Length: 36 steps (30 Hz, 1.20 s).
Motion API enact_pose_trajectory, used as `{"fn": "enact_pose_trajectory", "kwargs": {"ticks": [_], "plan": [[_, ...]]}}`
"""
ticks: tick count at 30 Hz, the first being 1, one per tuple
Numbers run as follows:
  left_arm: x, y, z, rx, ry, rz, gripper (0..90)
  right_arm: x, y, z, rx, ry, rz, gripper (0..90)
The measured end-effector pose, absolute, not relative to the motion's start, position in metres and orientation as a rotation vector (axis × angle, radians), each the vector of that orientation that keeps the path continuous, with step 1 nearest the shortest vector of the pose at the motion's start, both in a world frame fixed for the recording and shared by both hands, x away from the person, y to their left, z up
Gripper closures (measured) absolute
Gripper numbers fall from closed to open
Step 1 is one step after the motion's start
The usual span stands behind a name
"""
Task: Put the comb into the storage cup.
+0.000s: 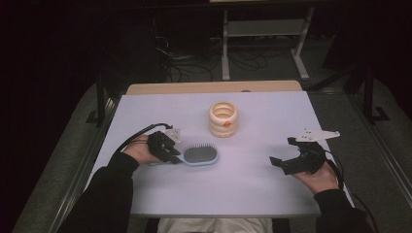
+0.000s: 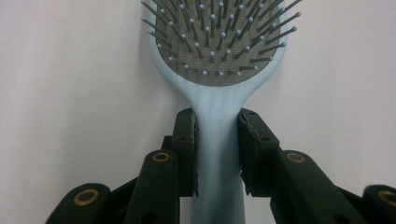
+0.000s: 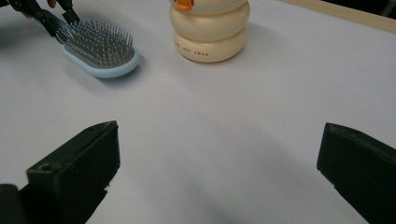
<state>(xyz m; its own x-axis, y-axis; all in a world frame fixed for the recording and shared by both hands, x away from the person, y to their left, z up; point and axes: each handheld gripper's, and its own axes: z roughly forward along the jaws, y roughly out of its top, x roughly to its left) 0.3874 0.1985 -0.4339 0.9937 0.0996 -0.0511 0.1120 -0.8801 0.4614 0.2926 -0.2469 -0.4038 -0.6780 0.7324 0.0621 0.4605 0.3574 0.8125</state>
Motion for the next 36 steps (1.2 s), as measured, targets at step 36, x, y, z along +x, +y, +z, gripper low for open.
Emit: {"fn": "enact_pose_trajectory", "kwargs": {"ticks": [36], "plan": [[0.39,0.212,-0.377,2.571,0.169,0.135,69.6,0.293,-0.246,-0.404,1.055,2.323,1.23,0.0]]}}
